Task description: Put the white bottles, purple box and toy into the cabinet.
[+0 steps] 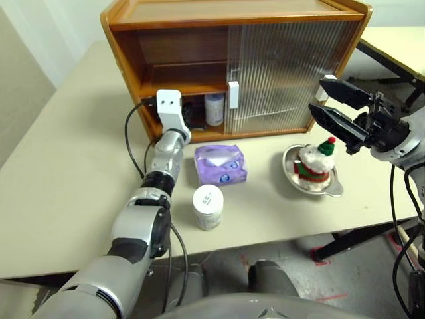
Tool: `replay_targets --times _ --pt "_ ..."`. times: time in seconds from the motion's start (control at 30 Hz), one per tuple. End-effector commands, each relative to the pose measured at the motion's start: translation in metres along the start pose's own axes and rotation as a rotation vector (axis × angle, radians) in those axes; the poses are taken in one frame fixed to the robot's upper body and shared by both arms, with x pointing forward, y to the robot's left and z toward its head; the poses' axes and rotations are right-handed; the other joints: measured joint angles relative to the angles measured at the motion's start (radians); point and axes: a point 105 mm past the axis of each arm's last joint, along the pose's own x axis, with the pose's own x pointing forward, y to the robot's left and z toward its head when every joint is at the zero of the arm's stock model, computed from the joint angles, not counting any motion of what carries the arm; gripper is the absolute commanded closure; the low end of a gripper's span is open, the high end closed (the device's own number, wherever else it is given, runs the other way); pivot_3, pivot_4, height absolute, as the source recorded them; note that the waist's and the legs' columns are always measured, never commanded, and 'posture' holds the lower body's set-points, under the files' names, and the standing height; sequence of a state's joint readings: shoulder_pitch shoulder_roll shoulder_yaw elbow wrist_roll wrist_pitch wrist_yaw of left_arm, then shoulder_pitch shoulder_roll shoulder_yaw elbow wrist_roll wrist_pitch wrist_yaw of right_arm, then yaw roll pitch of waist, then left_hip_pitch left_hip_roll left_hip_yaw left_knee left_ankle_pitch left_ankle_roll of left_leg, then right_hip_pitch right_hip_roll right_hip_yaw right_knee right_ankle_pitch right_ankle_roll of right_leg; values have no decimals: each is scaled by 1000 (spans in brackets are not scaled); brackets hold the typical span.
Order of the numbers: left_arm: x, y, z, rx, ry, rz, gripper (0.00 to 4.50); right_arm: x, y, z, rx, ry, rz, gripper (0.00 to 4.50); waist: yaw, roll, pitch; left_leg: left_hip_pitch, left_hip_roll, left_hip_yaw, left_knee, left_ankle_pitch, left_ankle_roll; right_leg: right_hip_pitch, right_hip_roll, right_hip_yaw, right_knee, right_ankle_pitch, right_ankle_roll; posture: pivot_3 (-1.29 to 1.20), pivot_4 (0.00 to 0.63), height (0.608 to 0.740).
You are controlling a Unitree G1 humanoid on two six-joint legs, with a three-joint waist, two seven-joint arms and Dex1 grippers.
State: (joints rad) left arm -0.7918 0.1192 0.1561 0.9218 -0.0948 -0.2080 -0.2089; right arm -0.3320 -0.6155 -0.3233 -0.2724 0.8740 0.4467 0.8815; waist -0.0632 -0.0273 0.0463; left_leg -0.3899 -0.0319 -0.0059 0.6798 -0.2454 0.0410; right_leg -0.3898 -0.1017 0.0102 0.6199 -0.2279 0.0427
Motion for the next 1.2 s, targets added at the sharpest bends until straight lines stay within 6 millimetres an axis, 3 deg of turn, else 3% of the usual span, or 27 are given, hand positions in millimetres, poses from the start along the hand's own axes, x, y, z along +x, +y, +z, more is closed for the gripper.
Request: replay_targets --times 0.03,0.13,0.2,0.4,0.53,0.87,1.03,1.2 --pt "-13 -3 5 -17 -6 -107 4464 3 0 -2 4 -3 21 0 1 0 0 0 0 0 0 0 0 0 0 0 0 0 0 -98 0 740" --pt "-29 -7 14 -35 -20 -237 4464 5 -1 -3 7 -5 29 0 2 0 0 0 0 0 0 0 0 0 0 0 0 0 0 -82 0 740" --pt "-43 -11 23 -19 -33 -344 3891 6 -2 -4 8 -8 33 0 1 0 0 0 0 0 0 0 0 0 0 1 0 0 -1 -74 0 740" --pt "-76 -1 50 -3 -71 -568 1530 8 -3 -5 10 -15 41 0 13 1 0 1 1 0 0 0 0 -1 0 1 1 0 -3 -53 0 740" --pt "-103 18 49 36 -34 -696 27 9 -4 -5 11 -20 46 0 18 4 -2 2 1 0 0 0 0 -1 1 1 1 -3 -6 -41 0 740" --pt "-178 44 16 143 118 -1050 27 13 -4 -6 15 -27 60 0 38 6 -1 1 3 0 -1 0 0 -2 -5 1 2 -6 -9 -24 0 740" --pt "-204 33 -4 174 191 -1213 27 13 -4 -5 16 -27 62 0 48 7 -1 1 5 0 -2 0 0 -3 -6 1 1 -6 -9 -26 0 740" --pt "-214 14 -18 202 205 -1322 27 12 -4 -4 14 -25 60 0 56 7 -1 1 7 1 -5 0 -1 -5 -5 1 1 -7 -12 -39 0 740"
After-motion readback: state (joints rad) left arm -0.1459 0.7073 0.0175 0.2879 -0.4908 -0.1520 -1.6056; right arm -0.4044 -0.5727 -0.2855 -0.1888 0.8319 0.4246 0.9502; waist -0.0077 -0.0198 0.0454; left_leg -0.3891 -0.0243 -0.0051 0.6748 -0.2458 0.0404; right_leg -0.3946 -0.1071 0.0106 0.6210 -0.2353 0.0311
